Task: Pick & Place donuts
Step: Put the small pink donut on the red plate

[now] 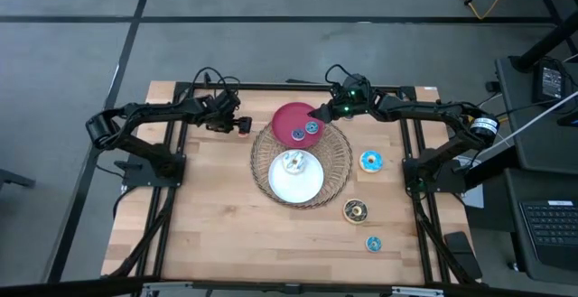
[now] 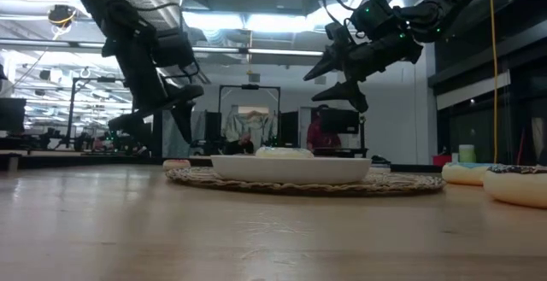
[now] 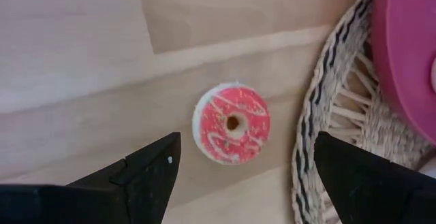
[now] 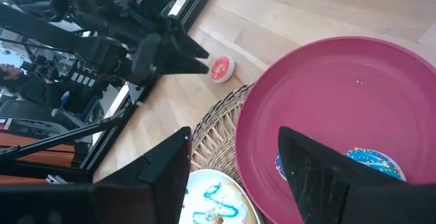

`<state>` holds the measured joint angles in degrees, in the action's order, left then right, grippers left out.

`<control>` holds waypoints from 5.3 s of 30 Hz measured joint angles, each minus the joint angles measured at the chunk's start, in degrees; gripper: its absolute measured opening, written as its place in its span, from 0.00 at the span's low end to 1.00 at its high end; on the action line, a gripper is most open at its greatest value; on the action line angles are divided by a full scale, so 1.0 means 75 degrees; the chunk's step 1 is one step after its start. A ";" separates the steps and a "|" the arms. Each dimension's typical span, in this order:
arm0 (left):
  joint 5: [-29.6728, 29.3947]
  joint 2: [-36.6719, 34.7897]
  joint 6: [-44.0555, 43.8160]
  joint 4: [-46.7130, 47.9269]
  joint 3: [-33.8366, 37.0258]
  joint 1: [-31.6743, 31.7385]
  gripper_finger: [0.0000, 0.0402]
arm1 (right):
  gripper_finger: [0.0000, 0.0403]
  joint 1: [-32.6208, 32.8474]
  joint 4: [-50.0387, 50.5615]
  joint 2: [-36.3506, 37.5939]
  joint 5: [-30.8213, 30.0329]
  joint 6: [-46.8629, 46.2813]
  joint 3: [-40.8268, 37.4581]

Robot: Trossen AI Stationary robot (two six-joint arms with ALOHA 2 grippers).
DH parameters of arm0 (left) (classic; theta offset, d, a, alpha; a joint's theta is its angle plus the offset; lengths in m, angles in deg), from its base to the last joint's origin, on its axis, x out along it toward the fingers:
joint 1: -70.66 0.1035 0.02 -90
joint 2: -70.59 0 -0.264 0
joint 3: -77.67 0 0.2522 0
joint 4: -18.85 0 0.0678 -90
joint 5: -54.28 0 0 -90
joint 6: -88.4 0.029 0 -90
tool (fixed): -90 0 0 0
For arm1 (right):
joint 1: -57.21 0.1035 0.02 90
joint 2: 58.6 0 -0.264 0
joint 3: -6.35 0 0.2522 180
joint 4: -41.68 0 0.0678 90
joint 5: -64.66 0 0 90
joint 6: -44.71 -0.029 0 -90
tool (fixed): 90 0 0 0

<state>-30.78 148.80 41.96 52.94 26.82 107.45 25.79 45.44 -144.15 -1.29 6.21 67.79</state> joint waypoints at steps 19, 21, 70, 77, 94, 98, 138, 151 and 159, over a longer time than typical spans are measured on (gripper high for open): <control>0.0910 0.0000 -0.0114 -0.1848 0.1137 0.0638 0.80 | 0.55 0.0000 0.0009 0.0000 0.0010 -0.0003 0.0000; 0.0954 0.0003 -0.0127 -0.2031 0.1240 0.0665 0.80 | 0.55 0.0000 0.0009 0.0000 0.0009 -0.0003 0.0000; 0.1624 0.0731 -0.0137 -0.3914 0.1540 0.0499 0.67 | 0.55 -0.0003 0.0009 0.0000 -0.0003 -0.0003 0.0000; 0.1688 0.0743 -0.0263 -0.3848 0.1560 0.0490 0.51 | 0.55 0.0000 0.0012 0.0000 -0.0005 -0.0003 0.0000; 0.1642 0.0743 -0.0335 -0.3878 0.1563 0.0493 0.16 | 0.55 -0.0001 0.0010 0.0000 -0.0006 -0.0003 0.0000; 0.1642 0.0734 -0.0377 -0.3890 0.1563 0.0493 0.09 | 0.55 -0.0001 0.0009 0.0000 -0.0006 -0.0003 0.0000; 0.1368 -0.0592 -0.1531 -0.3243 0.0410 0.0344 0.01 | 0.55 -0.0003 0.0012 -0.0003 -0.0006 -0.0003 -0.0001; 0.1976 0.1493 -0.0553 -0.3118 -0.1394 0.0359 0.01 | 0.55 -0.0003 0.0015 -0.0003 -0.0005 -0.0003 -0.0001; 0.2653 0.2684 0.0315 -0.2603 -0.2690 0.0421 0.01 | 0.55 -0.0003 0.0015 -0.0003 -0.0003 -0.0003 -0.0003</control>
<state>-10.88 168.93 44.32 33.42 6.65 110.61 25.77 45.55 -144.18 -1.31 6.19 67.76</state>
